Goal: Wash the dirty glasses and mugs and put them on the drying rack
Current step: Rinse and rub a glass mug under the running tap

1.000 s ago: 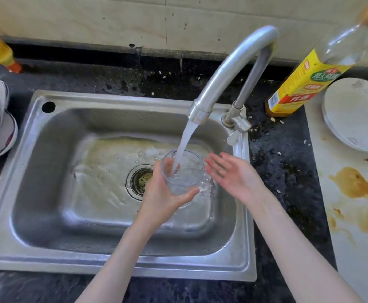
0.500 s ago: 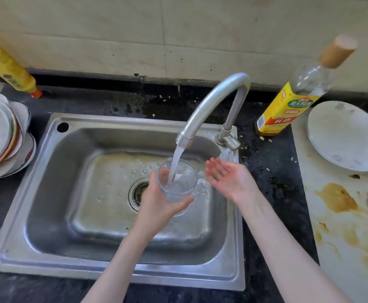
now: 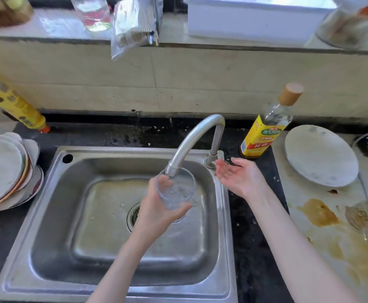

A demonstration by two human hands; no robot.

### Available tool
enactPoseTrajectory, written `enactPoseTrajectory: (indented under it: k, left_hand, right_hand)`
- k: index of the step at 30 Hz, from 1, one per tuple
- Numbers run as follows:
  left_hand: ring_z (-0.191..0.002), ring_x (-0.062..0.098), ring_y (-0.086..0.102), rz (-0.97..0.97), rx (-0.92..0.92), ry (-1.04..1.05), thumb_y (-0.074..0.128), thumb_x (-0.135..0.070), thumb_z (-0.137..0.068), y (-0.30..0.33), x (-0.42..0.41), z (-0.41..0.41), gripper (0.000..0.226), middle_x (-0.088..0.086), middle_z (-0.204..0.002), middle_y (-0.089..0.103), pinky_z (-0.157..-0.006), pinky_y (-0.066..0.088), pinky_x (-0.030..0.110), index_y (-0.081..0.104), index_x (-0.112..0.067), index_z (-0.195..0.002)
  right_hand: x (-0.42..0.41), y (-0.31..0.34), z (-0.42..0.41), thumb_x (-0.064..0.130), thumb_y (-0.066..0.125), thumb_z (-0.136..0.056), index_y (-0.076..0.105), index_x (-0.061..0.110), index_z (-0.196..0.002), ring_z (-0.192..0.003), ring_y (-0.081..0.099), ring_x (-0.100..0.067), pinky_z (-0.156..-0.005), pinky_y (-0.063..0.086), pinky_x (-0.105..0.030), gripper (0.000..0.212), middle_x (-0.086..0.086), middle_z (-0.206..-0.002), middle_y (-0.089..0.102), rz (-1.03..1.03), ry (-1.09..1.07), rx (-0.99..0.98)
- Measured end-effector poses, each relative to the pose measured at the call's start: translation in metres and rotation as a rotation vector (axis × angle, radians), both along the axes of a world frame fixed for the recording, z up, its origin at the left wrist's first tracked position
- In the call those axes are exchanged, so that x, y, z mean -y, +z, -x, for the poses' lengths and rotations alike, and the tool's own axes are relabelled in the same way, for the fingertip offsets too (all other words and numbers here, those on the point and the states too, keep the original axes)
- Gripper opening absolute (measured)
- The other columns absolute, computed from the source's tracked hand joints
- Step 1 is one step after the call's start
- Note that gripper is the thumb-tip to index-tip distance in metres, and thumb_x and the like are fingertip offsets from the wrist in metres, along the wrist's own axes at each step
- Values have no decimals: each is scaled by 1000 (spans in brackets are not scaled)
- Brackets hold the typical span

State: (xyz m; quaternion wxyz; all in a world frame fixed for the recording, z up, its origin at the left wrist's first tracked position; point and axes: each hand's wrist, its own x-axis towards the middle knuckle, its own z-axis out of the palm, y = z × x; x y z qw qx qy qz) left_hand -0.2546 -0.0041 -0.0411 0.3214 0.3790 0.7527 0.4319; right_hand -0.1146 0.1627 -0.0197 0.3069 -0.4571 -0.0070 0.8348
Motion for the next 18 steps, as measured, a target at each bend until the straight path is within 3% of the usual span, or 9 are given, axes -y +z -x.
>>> enactPoseTrajectory:
  k: [2,4,6,8,10,13,18]
  left_hand:
    - [-99,-12,51,-7,19,7,87,-34,-55,4,-5,1,68,-24,-105,54,-77,38,3,43,-34,-107]
    - [-97,-6,52,-29,55,51,80,-48,-47,7,-8,1,74,-29,-100,51,-79,41,11,46,-26,-109]
    - [-100,-1,53,-71,104,111,79,-49,-47,6,-11,0,77,-34,-97,49,-85,43,19,47,-19,-110]
    - [-104,3,54,-97,151,149,88,-34,-54,4,-12,-4,73,-24,-102,51,-91,43,25,46,-17,-111]
    - [-102,-1,55,-110,197,155,87,-35,-54,1,-8,-8,72,-10,-107,56,-92,44,25,43,-22,-109]
    - [-101,-1,59,-112,248,127,81,-47,-48,-3,-1,-14,73,-4,-111,60,-89,46,24,44,-28,-108]
    - [-108,7,58,-140,275,51,82,-35,-50,-7,9,-17,66,-2,-113,59,-92,45,23,46,-29,-105]
  right_hand:
    - [-1,-1,-3,13,45,-95,54,-8,-104,-86,60,-25,-73,50,-30,24,-17,-96,59,-37,65,41]
    - [8,-4,-6,15,47,-94,59,-2,-97,-81,60,-23,-69,48,-29,21,-13,-92,61,-120,189,177]
    - [28,-15,-10,20,49,-94,60,0,-97,-76,59,-22,-62,47,-27,23,-11,-89,60,-150,342,322]
    - [57,-26,-11,38,48,-95,58,-2,-104,-75,61,-23,-56,48,-27,43,-12,-93,62,-65,531,362]
    - [83,-30,-9,58,49,-87,56,-7,-111,-86,64,-26,-64,51,-30,70,-17,-105,63,76,668,278]
    - [100,-30,-2,71,54,-75,54,-9,-116,-90,63,-30,-74,50,-33,89,-21,-105,62,282,568,18]
    - [110,-26,9,63,64,-74,56,-8,-111,-85,63,-36,-64,59,-38,80,-27,-98,62,430,360,-124]
